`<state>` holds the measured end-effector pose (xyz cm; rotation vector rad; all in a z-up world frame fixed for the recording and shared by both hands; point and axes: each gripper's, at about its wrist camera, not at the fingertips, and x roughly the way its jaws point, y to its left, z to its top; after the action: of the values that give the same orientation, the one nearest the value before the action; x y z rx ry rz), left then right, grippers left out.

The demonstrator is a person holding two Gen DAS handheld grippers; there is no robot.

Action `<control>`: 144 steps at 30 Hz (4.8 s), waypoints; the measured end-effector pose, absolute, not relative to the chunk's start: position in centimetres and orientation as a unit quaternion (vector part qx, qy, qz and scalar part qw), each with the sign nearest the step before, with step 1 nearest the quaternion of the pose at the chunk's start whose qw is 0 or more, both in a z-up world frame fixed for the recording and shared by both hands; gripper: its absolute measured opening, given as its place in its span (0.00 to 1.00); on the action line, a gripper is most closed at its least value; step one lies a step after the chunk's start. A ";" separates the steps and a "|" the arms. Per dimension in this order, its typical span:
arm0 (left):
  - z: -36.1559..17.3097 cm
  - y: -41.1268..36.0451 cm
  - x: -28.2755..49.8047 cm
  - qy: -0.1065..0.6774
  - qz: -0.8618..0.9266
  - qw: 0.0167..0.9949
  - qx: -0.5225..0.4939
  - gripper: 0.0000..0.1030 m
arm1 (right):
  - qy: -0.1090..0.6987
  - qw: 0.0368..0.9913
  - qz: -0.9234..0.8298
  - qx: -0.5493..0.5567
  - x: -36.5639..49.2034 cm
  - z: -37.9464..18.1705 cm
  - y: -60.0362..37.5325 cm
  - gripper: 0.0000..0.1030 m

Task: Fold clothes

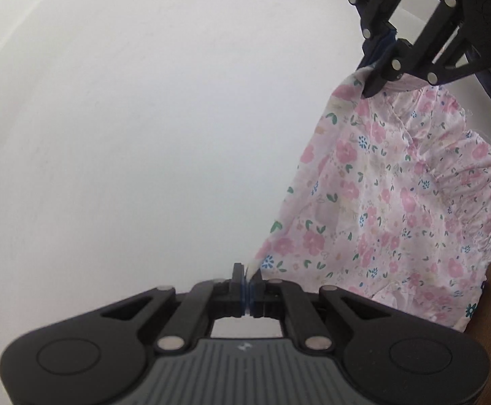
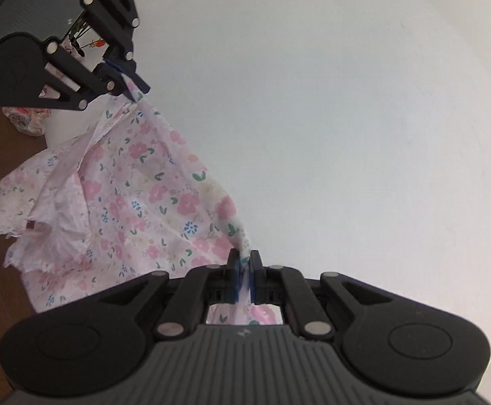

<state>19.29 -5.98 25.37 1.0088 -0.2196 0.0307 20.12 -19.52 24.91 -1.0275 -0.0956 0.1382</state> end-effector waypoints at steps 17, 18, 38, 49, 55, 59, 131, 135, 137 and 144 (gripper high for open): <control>-1.1 -7.1 -1.5 0.127 -0.274 0.809 0.504 0.01 | 0.161 0.775 0.278 -0.544 -0.8 1.4 -23.2 0.04; -1.4 -7.1 -1.6 0.136 -0.279 0.810 0.497 0.02 | 0.184 0.773 0.291 -0.533 -1.8 0.0 -23.4 0.04; -3.1 -7.5 -1.2 0.162 -0.290 0.823 0.462 0.02 | 0.235 0.812 0.389 -0.367 0.0 1.5 -18.5 0.39; -2.3 -4.1 -0.1 0.182 -0.266 0.861 0.393 0.35 | 0.274 0.822 0.375 -0.330 3.1 0.4 -15.0 0.03; -2.3 -1.2 3.5 0.265 -0.207 0.893 0.298 0.49 | 0.293 0.862 0.347 -0.224 4.4 1.4 -17.2 0.02; -2.2 -2.3 4.8 0.283 -0.184 0.904 0.261 0.62 | 0.288 0.878 0.337 -0.184 5.0 2.0 -18.1 0.02; -4.4 -2.9 10.0 0.249 -0.015 0.803 0.540 0.50 | 0.362 0.915 0.167 -0.068 16.8 -1.6 -27.1 0.49; -2.4 -0.9 11.3 0.311 -0.037 0.858 0.408 0.38 | 0.362 0.916 0.161 -0.067 16.7 -1.6 -27.2 0.52; -1.3 0.1 11.6 0.324 -0.055 0.879 0.346 0.02 | 0.360 0.917 0.156 -0.066 16.5 -1.6 -27.1 0.52; -3.1 -3.4 8.6 0.125 0.010 0.758 0.640 0.01 | 0.357 0.923 0.129 -0.058 15.6 -1.5 -27.5 0.53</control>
<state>8.58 -3.44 -3.08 1.3954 0.2715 0.0213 15.61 -27.46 -1.52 -0.1183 0.7332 0.2651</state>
